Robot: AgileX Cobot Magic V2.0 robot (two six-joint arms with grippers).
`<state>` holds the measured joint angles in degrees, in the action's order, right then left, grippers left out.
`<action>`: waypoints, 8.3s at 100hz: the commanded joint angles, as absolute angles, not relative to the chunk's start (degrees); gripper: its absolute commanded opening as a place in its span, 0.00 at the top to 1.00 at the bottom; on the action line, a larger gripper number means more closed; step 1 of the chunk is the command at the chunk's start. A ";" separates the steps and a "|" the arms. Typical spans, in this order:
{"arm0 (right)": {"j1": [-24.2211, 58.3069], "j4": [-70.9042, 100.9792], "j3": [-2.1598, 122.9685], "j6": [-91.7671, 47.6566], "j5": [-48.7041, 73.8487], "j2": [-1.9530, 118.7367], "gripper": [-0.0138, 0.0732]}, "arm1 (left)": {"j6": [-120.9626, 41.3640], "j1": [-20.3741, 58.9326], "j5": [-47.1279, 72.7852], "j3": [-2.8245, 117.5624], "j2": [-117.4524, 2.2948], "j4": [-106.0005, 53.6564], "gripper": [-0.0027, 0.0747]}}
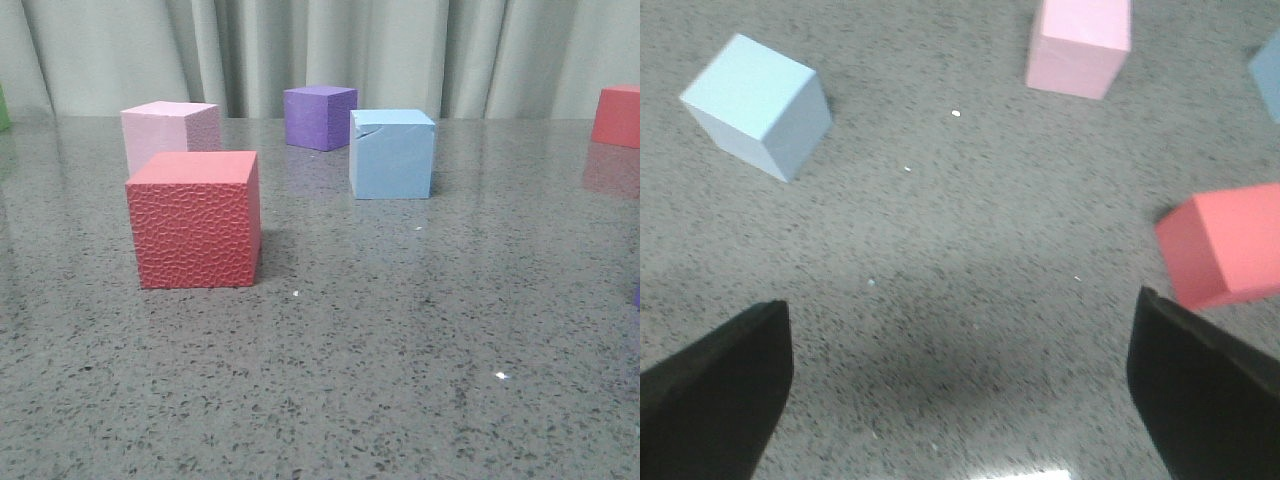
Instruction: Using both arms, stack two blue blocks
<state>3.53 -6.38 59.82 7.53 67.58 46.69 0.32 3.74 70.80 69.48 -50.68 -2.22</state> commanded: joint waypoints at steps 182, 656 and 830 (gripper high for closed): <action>3.15 -6.98 61.01 7.15 64.24 46.27 0.10 | -33.71 -4.54 72.98 101.95 -93.32 4.69 0.14; 3.15 -7.04 61.01 7.15 63.31 46.27 0.10 | -45.00 4.83 73.27 110.54 -96.15 -16.53 0.65; 3.15 -6.99 61.01 7.15 63.31 46.27 0.10 | -45.86 34.42 72.63 135.39 -116.55 -13.48 0.65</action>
